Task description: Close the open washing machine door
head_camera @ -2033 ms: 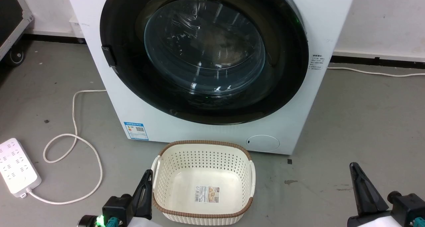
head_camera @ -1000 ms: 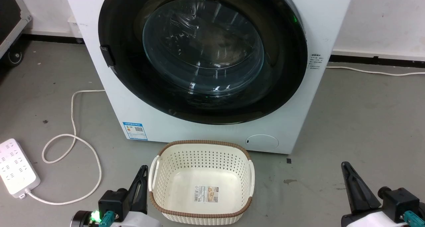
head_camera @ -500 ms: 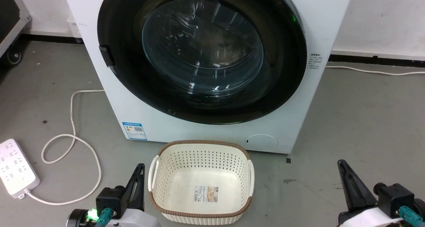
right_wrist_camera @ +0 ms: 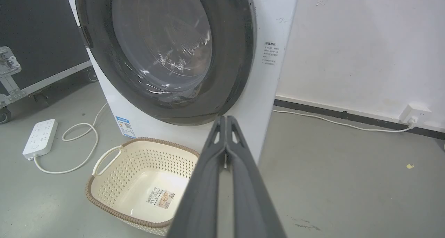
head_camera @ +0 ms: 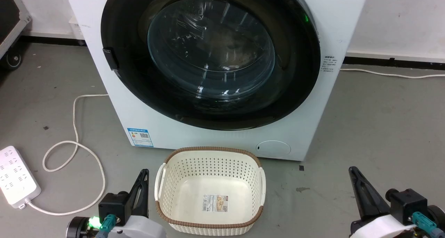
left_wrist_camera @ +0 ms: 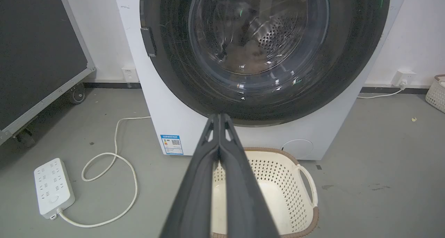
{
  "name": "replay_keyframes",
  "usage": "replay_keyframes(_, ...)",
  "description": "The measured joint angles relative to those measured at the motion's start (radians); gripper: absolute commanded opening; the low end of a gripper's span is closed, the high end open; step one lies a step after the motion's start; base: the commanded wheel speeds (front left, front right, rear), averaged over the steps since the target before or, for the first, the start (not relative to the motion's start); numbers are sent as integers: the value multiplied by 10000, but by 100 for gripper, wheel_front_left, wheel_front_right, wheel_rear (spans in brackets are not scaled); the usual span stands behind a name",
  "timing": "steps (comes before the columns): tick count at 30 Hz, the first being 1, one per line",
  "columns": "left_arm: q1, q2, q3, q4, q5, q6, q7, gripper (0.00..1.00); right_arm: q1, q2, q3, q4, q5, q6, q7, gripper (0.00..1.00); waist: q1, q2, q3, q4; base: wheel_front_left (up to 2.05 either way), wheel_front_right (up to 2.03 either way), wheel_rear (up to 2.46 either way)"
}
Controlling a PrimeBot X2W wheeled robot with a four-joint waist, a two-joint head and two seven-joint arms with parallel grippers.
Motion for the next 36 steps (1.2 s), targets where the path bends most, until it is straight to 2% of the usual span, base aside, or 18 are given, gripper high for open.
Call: replay_keyframes(36,-48,-6,336,-523,343,77,732,0,-224,65,282,-132,-244,0,711,0,0,0,21,-60,0,0,0)
